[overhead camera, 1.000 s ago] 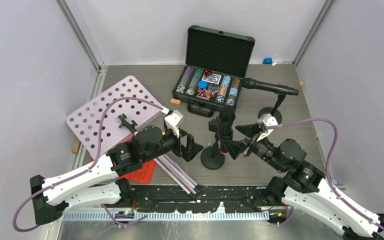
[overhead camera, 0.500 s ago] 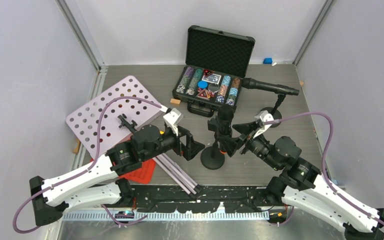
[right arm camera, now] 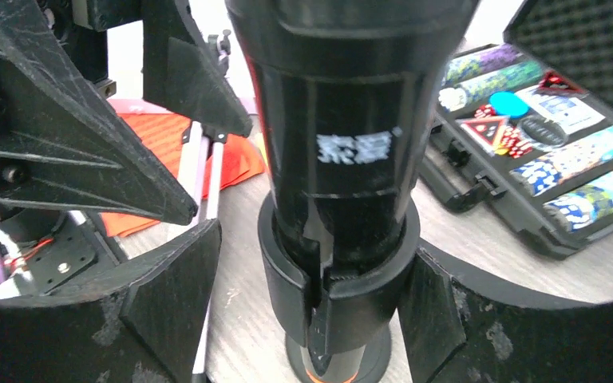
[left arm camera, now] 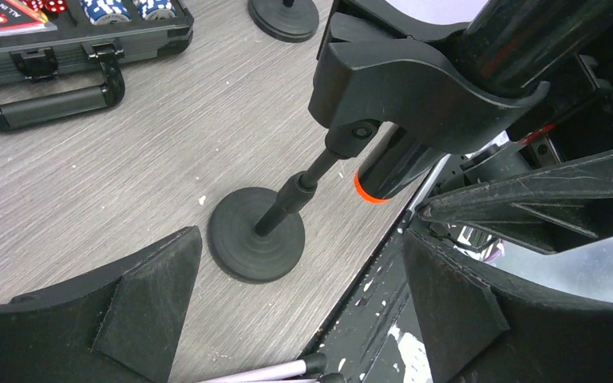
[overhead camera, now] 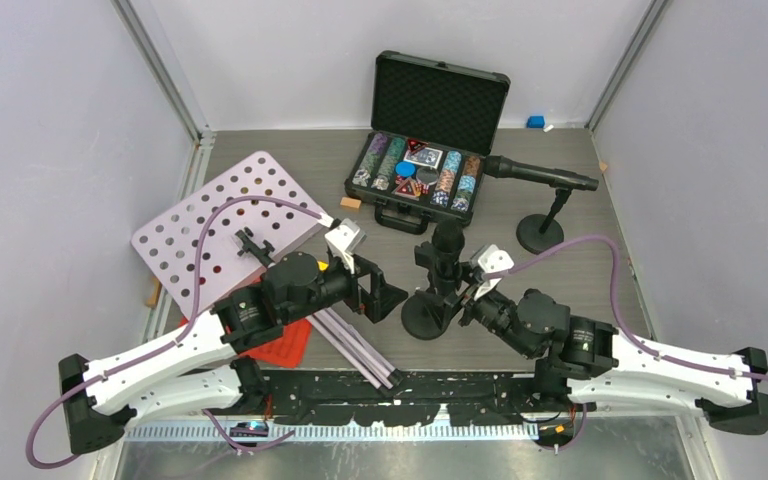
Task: Pack up the instrument practice props
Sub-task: Remove the microphone from the microphone stand.
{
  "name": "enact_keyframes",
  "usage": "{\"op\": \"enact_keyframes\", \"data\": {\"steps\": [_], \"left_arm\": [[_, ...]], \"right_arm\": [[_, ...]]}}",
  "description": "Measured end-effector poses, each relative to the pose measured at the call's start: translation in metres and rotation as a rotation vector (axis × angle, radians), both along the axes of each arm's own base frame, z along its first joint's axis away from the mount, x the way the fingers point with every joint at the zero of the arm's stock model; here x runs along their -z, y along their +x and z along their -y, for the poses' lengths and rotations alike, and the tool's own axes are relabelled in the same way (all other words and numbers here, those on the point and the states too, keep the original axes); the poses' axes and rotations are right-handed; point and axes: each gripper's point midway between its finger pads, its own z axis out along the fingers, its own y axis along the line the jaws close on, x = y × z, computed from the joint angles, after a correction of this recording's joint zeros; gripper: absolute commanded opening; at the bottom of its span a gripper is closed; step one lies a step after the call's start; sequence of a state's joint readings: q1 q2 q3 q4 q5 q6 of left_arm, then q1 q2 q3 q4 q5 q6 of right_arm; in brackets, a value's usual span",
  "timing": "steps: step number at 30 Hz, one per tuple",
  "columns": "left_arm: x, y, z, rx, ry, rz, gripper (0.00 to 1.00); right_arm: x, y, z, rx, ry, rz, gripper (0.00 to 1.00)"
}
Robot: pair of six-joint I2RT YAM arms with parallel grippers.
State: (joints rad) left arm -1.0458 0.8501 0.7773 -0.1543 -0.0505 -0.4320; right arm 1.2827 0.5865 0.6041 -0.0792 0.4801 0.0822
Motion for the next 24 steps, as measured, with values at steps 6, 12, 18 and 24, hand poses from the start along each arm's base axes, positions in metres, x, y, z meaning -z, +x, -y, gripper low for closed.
{"op": "enact_keyframes", "data": {"steps": [6,12,18,24], "left_arm": [[-0.001,0.001,-0.001,-0.005,-0.005,-0.004,1.00],[0.000,0.002,-0.002,-0.009,-0.005,-0.005,1.00],[0.004,0.001,-0.003,-0.012,0.000,-0.012,1.00],[0.004,0.004,-0.004,-0.013,-0.003,-0.015,1.00]], "right_arm": [[-0.012,0.010,0.010,0.110,0.000,0.067,0.80],[-0.022,0.021,0.020,0.211,0.024,0.091,0.70],[-0.021,0.021,0.018,0.215,0.014,0.095,0.61],[-0.018,0.019,0.017,0.197,0.010,0.088,0.18]]}}
